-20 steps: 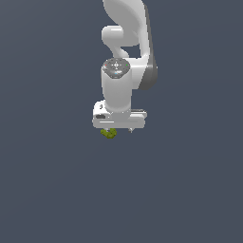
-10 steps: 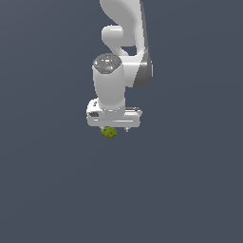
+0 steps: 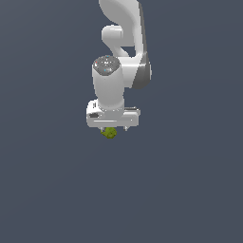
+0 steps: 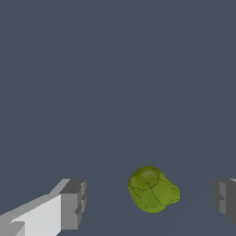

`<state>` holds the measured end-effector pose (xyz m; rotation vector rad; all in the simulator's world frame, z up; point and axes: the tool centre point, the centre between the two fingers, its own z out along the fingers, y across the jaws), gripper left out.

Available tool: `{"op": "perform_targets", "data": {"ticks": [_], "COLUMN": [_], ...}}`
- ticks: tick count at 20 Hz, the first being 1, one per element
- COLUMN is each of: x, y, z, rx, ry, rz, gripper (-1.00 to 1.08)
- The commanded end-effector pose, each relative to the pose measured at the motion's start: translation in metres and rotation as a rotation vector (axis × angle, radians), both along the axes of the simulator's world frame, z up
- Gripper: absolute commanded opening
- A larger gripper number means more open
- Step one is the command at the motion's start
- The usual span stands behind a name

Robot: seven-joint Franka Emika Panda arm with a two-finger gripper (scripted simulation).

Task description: Pick up the object and move it to a goal position.

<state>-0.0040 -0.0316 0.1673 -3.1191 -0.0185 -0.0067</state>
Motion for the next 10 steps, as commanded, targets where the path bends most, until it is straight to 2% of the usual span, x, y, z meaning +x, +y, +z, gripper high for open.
{"op": "perform_targets", "data": {"ticks": [1, 10], "x": [-0.003, -0.020], "y": [-0.002, -0.015], "z": [-0.004, -0.024], "rx": [-0.002, -0.011], "ry": [0.000, -0.002], "rz": [0.033, 0.222], "gripper": [1.00, 1.00]}}
